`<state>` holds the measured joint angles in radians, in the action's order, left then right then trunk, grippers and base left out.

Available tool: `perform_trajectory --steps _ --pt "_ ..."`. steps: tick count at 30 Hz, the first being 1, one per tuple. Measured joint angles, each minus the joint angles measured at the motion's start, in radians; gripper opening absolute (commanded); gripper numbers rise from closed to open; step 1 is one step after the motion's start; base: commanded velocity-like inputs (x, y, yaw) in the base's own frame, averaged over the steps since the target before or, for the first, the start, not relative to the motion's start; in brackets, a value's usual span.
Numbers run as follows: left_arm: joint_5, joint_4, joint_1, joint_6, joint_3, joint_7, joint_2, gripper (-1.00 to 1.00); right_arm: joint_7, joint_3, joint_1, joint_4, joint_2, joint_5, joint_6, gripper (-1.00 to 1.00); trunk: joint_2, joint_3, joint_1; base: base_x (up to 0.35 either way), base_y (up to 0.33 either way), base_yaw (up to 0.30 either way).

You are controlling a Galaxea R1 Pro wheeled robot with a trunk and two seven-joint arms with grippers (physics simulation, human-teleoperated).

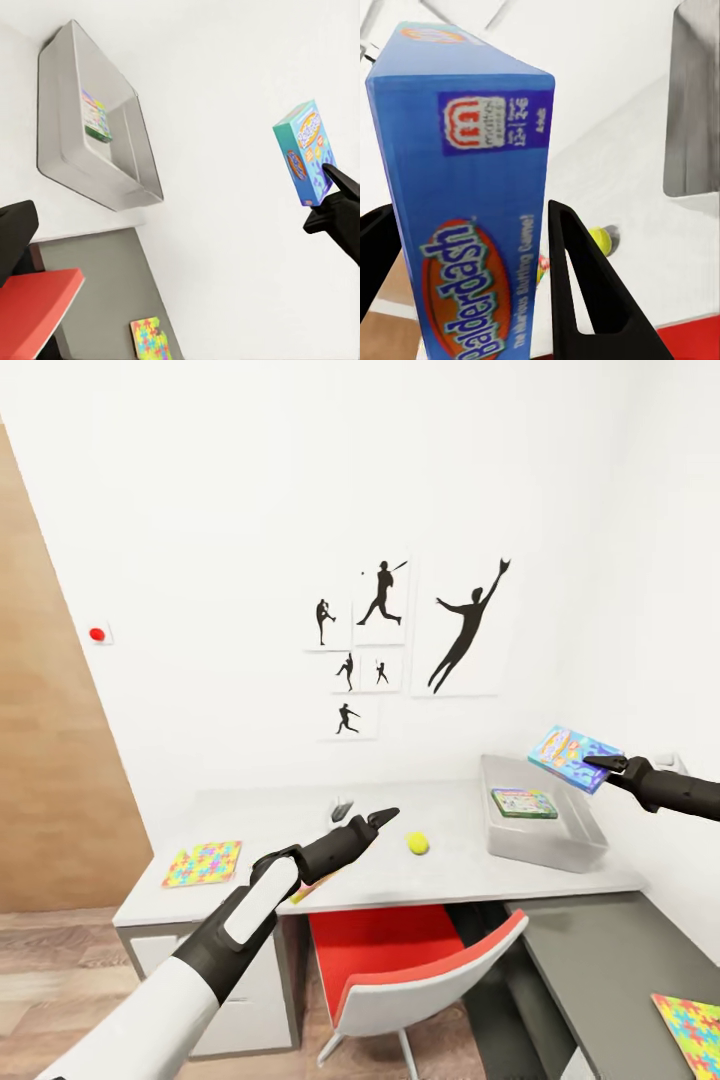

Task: Put all the toys in the child's room - the three board games (two on the bed and one on the table), the two jigsaw puzzles on the table, and the tennis ball on the table - inside the toy box on the table in the child's room.

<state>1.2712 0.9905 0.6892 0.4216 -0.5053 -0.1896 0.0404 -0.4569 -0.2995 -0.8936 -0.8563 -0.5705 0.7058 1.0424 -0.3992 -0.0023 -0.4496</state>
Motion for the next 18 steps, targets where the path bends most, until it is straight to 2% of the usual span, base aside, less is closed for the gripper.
perform_trajectory --steps 6,18 --pt "0.0 0.002 -0.001 -0.001 0.0 -0.003 -0.001 1.0 0.0 0.013 0.0 -0.005 0.001 0.005 0.001 -1.0 0.0 0.0 0.0 0.126 0.095 -0.207" --pt "-0.001 0.003 -0.002 -0.002 0.0 -0.004 -0.007 1.0 -0.003 0.028 0.028 -0.065 0.013 0.003 0.001 -1.0 0.0 0.0 0.0 0.25 0.146 -0.048"
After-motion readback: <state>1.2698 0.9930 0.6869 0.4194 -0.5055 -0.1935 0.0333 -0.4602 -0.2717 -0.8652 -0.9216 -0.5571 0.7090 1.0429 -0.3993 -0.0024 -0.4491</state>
